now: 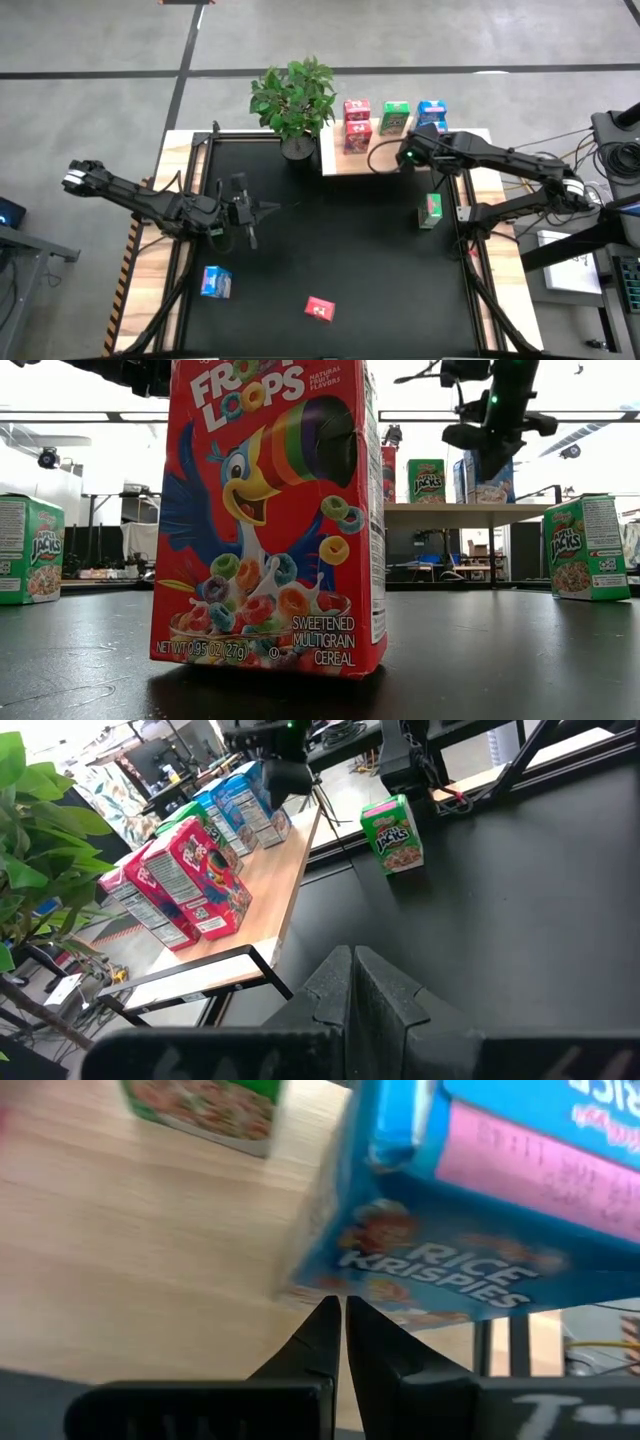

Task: Stack cereal on shelf
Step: Put the right blue cereal box on the shelf

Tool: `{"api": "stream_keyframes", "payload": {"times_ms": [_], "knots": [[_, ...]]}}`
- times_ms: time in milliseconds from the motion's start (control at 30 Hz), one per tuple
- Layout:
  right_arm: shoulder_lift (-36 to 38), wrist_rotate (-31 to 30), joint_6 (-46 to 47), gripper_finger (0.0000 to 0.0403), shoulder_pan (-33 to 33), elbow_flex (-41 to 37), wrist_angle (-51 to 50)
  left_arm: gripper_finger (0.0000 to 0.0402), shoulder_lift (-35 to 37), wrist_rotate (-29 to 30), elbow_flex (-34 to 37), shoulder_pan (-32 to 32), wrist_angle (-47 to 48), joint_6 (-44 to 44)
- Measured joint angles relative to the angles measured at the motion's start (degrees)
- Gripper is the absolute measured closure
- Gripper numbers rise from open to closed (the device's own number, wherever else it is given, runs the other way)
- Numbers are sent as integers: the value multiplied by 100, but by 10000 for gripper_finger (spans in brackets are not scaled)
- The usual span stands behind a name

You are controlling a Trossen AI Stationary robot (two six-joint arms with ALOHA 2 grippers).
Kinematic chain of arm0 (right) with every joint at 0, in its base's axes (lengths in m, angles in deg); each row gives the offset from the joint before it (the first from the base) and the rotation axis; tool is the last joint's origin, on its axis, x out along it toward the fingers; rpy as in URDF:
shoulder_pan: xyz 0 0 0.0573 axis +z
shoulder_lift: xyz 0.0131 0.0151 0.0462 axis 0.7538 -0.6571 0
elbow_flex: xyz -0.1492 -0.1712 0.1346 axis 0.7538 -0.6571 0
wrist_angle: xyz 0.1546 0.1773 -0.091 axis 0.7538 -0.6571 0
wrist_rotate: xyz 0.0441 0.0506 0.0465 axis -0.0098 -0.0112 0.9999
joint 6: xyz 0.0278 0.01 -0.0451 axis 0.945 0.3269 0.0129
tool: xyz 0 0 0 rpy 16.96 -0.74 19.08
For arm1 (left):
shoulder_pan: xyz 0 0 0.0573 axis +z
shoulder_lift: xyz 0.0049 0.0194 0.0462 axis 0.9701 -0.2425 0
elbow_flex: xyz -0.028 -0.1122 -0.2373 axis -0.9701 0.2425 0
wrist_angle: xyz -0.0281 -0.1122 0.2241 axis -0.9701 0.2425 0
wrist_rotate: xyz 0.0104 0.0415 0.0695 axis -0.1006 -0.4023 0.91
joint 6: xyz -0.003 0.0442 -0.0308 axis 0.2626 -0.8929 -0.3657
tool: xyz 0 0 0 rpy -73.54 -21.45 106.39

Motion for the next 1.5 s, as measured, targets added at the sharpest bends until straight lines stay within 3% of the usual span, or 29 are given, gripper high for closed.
{"api": "stream_keyframes", "payload": {"times_ms": [233, 833, 1033, 1200, 1367, 1500], "knots": [[4, -515, -61, 390, -55, -388, 49, 402, 0, 0, 0, 0, 1, 0], [4, -530, -183, 391, -53, -524, 523, 402, 0, 0, 0, 0, 4, -2], [20, -75, -192, 391, -45, -289, 419, 402, 1, 0, 0, -2, 13, -2], [44, 346, -254, 391, 326, 342, 480, 402, 0, 1, 0, -2, 40, -2], [57, -416, -564, 391, 628, 926, 846, 402, 0, 1, 0, -1, 39, -2], [46, -702, -859, 394, 389, 982, 1109, 402, 0, 2, 0, -1, 38, -2]]}}
